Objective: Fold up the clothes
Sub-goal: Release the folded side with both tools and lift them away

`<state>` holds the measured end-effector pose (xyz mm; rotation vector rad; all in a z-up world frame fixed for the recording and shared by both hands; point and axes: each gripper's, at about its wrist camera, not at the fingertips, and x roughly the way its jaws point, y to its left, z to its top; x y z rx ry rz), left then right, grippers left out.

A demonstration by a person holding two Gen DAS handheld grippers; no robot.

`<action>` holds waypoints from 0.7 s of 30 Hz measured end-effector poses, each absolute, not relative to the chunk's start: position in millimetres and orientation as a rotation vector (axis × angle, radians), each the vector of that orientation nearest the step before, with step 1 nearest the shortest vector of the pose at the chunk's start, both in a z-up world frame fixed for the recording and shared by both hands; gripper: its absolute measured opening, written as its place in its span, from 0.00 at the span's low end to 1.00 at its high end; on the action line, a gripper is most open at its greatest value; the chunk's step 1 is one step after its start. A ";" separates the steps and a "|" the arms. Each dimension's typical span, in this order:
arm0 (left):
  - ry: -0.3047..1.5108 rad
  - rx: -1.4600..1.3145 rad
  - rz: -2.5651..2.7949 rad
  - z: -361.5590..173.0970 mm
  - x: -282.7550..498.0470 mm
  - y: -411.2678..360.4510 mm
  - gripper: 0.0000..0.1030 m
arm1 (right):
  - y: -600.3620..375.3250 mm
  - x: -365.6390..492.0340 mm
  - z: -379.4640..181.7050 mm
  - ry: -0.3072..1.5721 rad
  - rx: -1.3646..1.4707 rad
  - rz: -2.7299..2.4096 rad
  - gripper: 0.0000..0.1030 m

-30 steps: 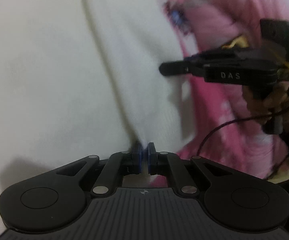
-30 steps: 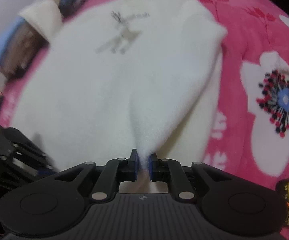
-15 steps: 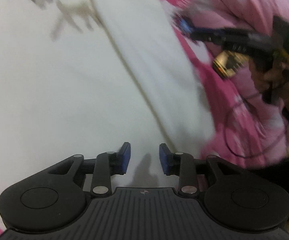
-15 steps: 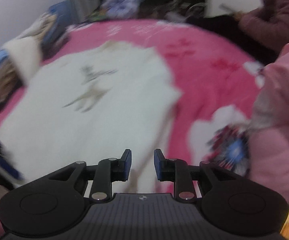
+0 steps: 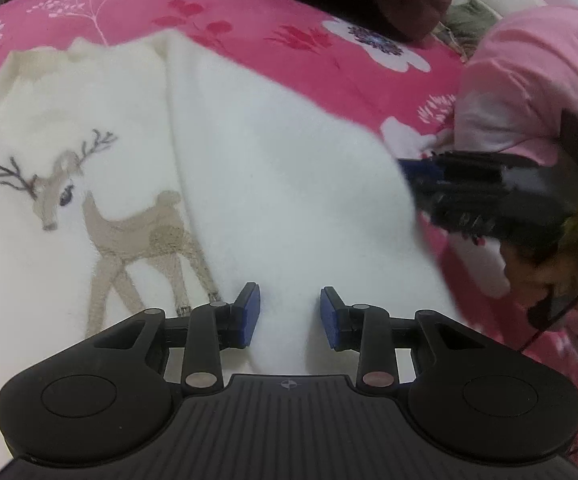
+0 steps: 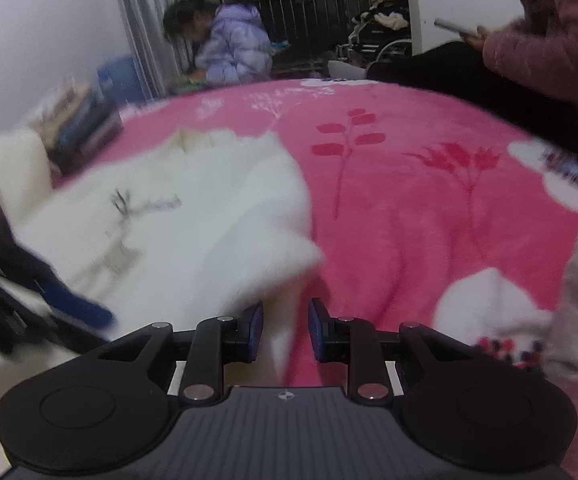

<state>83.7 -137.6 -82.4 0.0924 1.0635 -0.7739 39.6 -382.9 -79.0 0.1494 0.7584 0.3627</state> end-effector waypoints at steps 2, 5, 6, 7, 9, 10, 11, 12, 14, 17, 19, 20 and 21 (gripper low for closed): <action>1.033 0.102 -0.775 -82.6 77.6 -135.2 0.32 | -392.5 44.2 -83.3 0.773 0.252 0.399 0.28; 1.010 0.112 -0.783 -83.0 71.7 -132.9 0.32 | -417.2 45.3 -89.0 0.779 0.472 0.452 0.31; 1.010 0.109 -0.784 -83.4 71.7 -132.1 0.32 | -421.8 43.2 -89.4 0.769 0.497 0.454 0.31; 1.013 0.104 -0.784 -83.4 72.7 -132.4 0.32 | -425.3 40.5 -89.4 0.755 0.509 0.452 0.35; 1.018 0.094 -0.784 -83.8 74.3 -132.7 0.32 | -420.4 41.2 -90.0 0.753 0.438 0.428 0.38; 1.019 0.089 -0.784 -84.3 74.6 -132.5 0.32 | -416.7 43.7 -91.6 0.754 0.416 0.432 0.38; 1.021 0.085 -0.784 -84.8 74.8 -132.2 0.32 | -412.5 47.8 -93.9 0.759 0.410 0.437 0.38; 1.021 0.080 -0.785 -85.3 74.8 -131.6 0.32 | -406.0 52.7 -96.5 0.767 0.401 0.438 0.38; 1.017 0.068 -0.789 -86.8 74.4 -129.8 0.32 | -387.6 57.0 -96.9 0.765 0.313 0.433 0.38; 1.009 0.044 -0.792 -89.7 73.2 -126.3 0.32 | -366.6 52.1 -95.6 0.727 0.150 0.363 0.34; 1.004 0.026 -0.789 -90.8 72.0 -124.4 0.32 | -378.1 48.0 -96.5 0.680 0.116 0.220 0.29; 1.001 0.024 -0.787 -91.1 71.1 -124.0 0.32 | -393.8 46.7 -98.3 0.666 0.155 0.153 0.25; 0.997 0.026 -0.786 -91.0 70.3 -124.1 0.32 | -414.9 44.5 -101.6 0.660 0.220 0.037 0.17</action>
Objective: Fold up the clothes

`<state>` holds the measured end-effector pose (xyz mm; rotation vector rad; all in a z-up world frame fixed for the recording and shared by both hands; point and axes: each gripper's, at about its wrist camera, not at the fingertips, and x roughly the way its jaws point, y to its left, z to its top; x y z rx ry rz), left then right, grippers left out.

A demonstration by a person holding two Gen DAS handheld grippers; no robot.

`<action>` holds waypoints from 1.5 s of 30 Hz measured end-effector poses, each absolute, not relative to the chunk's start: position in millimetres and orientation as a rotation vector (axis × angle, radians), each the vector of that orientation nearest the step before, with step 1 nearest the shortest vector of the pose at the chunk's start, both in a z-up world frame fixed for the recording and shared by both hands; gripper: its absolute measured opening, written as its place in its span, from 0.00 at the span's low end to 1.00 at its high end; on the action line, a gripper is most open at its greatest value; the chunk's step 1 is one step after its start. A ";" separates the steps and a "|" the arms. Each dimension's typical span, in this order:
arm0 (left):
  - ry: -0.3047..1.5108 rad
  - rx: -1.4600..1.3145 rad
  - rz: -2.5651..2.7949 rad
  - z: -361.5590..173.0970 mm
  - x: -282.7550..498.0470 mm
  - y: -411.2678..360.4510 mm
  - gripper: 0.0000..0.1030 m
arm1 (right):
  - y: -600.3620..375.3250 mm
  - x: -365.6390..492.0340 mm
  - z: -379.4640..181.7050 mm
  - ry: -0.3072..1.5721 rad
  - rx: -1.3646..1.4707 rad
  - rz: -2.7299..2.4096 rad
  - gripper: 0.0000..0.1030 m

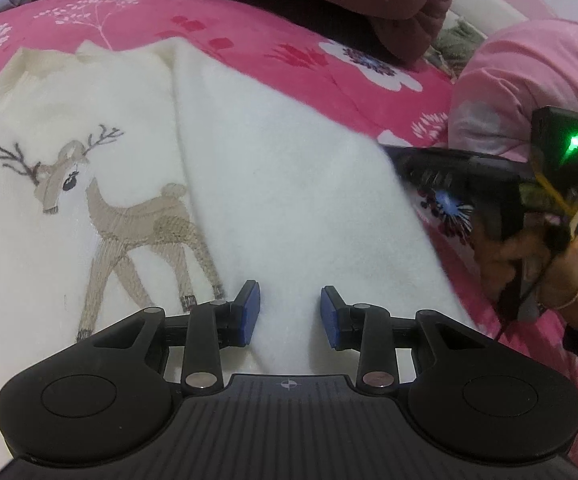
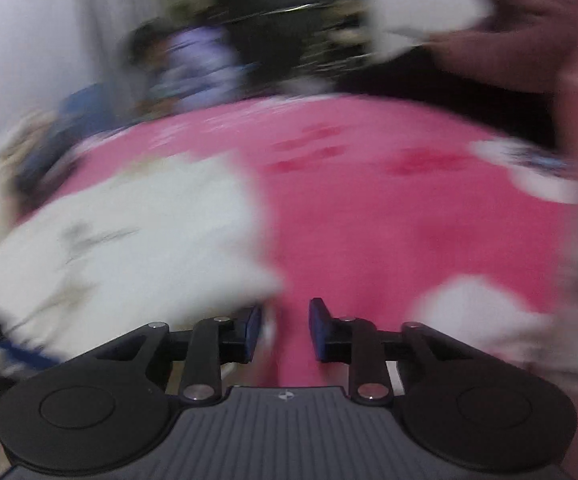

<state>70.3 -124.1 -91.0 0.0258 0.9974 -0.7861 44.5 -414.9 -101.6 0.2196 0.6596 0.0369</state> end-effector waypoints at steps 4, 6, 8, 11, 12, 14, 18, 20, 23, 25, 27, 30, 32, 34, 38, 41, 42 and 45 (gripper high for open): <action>0.992 0.034 -0.787 -90.6 69.7 -124.6 0.33 | -434.5 32.9 -97.1 0.716 0.260 0.010 0.13; 0.995 0.029 -0.787 -90.8 70.3 -124.3 0.33 | -405.2 21.3 -81.6 0.662 0.131 0.076 0.15; 0.995 0.028 -0.788 -90.9 69.8 -124.0 0.33 | -384.5 14.6 -67.4 0.596 0.040 0.099 0.15; 0.998 0.031 -0.785 -90.7 70.0 -125.1 0.33 | -374.1 24.9 -62.5 0.589 0.014 0.164 0.15; 0.998 0.029 -0.784 -90.7 69.8 -125.1 0.33 | -371.8 29.5 -64.9 0.608 0.010 0.189 0.15; 0.997 0.025 -0.783 -90.8 69.8 -125.2 0.33 | -367.3 38.7 -69.8 0.644 0.002 0.240 0.15; 1.006 0.009 -0.786 -90.7 71.4 -123.8 0.33 | -382.9 40.6 -101.9 0.771 0.129 0.238 0.18; 1.012 -0.003 -0.788 -91.0 73.0 -122.5 0.33 | -389.0 41.1 -89.1 0.794 0.148 0.220 0.17; 1.012 -0.006 -0.790 -91.3 73.0 -122.2 0.33 | -396.9 40.7 -61.3 0.735 0.174 0.221 0.17; 1.006 -0.005 -0.788 -91.5 71.9 -122.7 0.33 | -404.1 50.3 -49.3 0.689 0.234 0.227 0.17; 1.001 -0.008 -0.784 -91.7 70.9 -122.3 0.33 | -407.6 65.7 -50.3 0.666 0.286 0.226 0.18; 1.000 -0.013 -0.780 -91.7 69.8 -121.3 0.33 | -408.4 90.7 -92.8 0.798 0.413 0.256 0.18; 1.004 -0.022 -0.778 -91.4 70.5 -120.1 0.33 | -410.1 86.6 -117.1 0.819 0.420 0.245 0.18; 1.009 -0.046 -0.772 -91.8 71.1 -117.7 0.33 | -417.2 80.0 -108.2 0.832 0.431 0.225 0.24; 1.017 -0.097 -0.760 -93.6 72.6 -112.6 0.33 | -410.8 85.0 -67.2 0.766 0.362 0.228 0.24; 1.012 -0.099 -0.760 -94.0 71.7 -111.6 0.33 | -386.7 104.7 -44.4 0.688 0.280 0.299 0.23; 1.010 -0.098 -0.761 -94.1 71.6 -111.9 0.33 | -376.0 115.0 -45.8 0.678 0.260 0.327 0.23; 1.011 -0.105 -0.755 -94.4 70.5 -111.6 0.33 | -344.2 151.9 -91.4 0.794 0.128 0.332 0.17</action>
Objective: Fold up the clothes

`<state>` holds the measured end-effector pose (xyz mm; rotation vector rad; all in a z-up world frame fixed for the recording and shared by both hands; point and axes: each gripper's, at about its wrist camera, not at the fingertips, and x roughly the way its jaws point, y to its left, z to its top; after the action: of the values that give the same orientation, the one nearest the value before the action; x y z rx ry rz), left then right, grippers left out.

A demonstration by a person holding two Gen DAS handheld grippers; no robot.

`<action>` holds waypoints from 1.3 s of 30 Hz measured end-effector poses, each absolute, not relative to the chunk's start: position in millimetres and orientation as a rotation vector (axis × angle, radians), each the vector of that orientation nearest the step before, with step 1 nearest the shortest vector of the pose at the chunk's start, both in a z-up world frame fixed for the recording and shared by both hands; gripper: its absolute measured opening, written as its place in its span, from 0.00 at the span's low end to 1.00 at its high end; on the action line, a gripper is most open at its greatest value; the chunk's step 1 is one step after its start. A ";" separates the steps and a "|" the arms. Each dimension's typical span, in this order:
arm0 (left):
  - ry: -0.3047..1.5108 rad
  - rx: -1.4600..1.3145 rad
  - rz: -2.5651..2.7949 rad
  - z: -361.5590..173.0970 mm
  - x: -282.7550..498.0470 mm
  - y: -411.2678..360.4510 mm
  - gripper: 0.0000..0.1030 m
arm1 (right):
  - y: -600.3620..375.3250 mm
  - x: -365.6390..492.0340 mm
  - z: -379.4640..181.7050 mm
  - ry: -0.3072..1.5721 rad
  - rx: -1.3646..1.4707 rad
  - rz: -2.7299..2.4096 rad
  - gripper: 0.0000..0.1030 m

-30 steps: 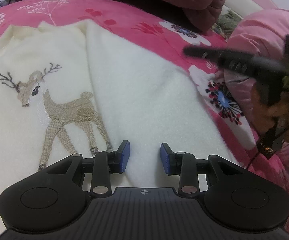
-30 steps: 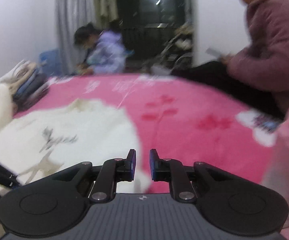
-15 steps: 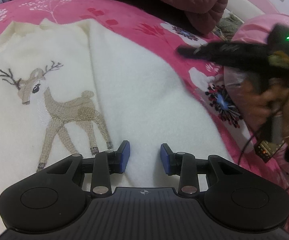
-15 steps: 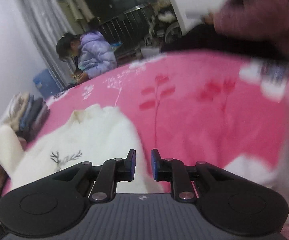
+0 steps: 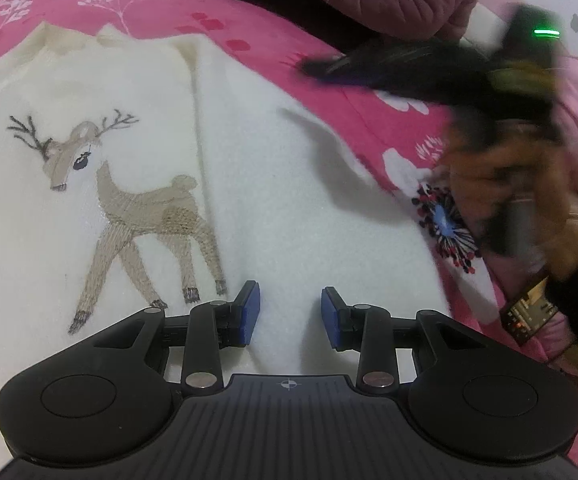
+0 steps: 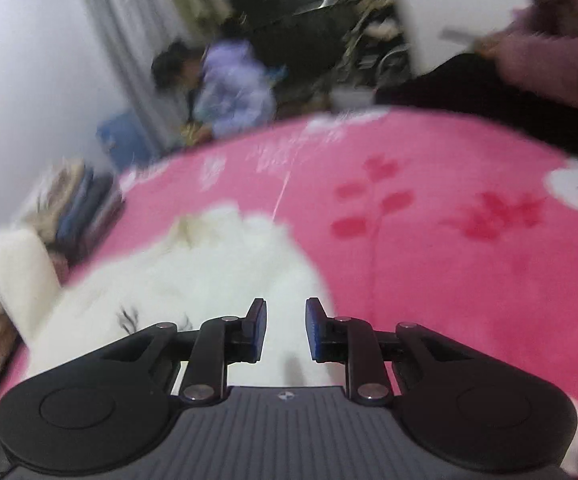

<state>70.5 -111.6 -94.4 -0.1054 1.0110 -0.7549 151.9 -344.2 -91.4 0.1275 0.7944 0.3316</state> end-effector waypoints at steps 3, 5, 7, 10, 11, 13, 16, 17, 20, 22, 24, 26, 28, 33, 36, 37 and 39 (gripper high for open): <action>1.023 -0.130 -0.748 -94.2 70.3 -108.8 0.33 | -341.6 162.7 -99.5 0.838 0.118 0.311 0.15; 1.031 -0.155 -0.743 -95.3 70.4 -105.4 0.33 | -339.2 159.4 -75.0 0.775 0.130 0.327 0.15; 1.040 -0.182 -0.734 -96.6 70.5 -103.1 0.33 | -328.0 166.6 -55.7 0.702 0.117 0.384 0.15; 1.048 -0.197 -0.725 -97.2 70.0 -102.3 0.33 | -302.4 213.2 -65.2 0.710 0.095 0.403 0.15; 1.050 -0.190 -0.728 -96.7 69.8 -102.4 0.33 | -294.5 234.0 -83.9 0.779 0.094 0.395 0.15; 1.052 -0.177 -0.734 -95.8 68.1 -101.6 0.33 | -285.8 266.4 -122.3 0.886 0.129 0.368 0.14; 1.063 -0.174 -0.739 -94.3 67.3 -99.1 0.33 | -291.1 262.5 -111.0 0.877 0.205 0.327 0.17; 1.071 -0.175 -0.737 -93.1 67.7 -98.2 0.33 | -291.0 254.3 -103.3 0.859 0.203 0.328 0.17; 1.133 -0.155 -0.719 -80.1 72.9 -87.3 0.36 | -288.2 231.8 -82.1 0.820 0.197 0.350 0.19; 1.195 -0.104 -0.707 -69.0 74.4 -75.8 0.37 | -282.7 221.1 -71.6 0.814 0.200 0.376 0.19; 1.213 -0.048 -0.680 -48.9 72.0 -56.9 0.37 | -272.4 214.2 -64.8 0.821 0.202 0.412 0.19; 1.191 -0.006 -0.625 -23.0 68.3 -26.0 0.37 | -257.3 208.0 -51.0 0.832 0.207 0.461 0.19; 1.128 -0.030 -0.534 4.6 63.5 15.7 0.39 | -239.5 198.6 -40.1 0.836 0.216 0.524 0.19; 0.833 -0.185 -0.220 68.7 57.6 128.2 0.50 | -166.8 185.3 -3.9 0.794 0.187 0.721 0.21; 0.645 -0.312 -0.004 89.9 60.6 198.2 0.62 | -114.0 179.2 15.8 0.766 0.157 0.835 0.22; 0.603 -0.360 0.066 91.4 64.8 217.8 0.65 | -95.1 175.8 20.8 0.755 0.134 0.867 0.24; 0.543 -0.469 0.185 90.4 76.7 259.8 0.66 | -56.2 169.2 28.0 0.735 0.083 0.922 0.29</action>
<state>76.7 259.8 90.4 -0.4694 0.5428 0.1851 169.2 -56.2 28.0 0.0832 0.7351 0.9221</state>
